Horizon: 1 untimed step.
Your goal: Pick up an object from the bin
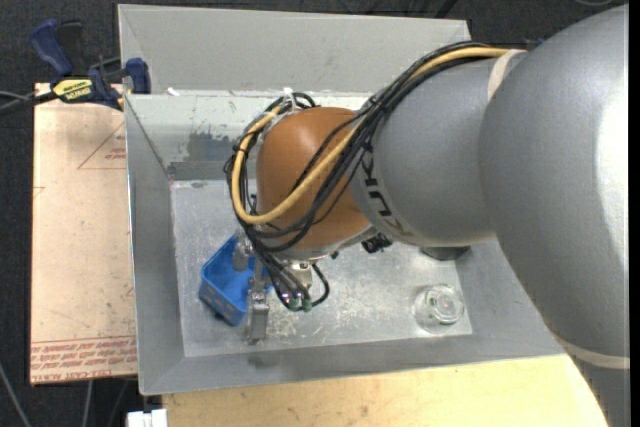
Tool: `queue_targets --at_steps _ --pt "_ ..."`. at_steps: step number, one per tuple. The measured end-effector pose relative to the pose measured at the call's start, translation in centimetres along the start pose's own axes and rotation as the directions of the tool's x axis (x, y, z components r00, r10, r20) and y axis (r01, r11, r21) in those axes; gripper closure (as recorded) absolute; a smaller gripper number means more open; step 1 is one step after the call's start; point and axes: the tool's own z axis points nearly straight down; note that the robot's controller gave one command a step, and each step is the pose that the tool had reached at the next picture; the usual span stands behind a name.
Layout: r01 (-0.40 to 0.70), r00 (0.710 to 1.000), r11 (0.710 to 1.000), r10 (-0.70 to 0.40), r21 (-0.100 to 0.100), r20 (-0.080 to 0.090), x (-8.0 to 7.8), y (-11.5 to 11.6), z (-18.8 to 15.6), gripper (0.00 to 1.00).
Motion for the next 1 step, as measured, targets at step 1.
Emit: queue_targets --at_steps 1 --pt "-0.004 1.0 1.0 0.004 -0.001 0.007 -0.21 -0.08 -0.43 0.0"
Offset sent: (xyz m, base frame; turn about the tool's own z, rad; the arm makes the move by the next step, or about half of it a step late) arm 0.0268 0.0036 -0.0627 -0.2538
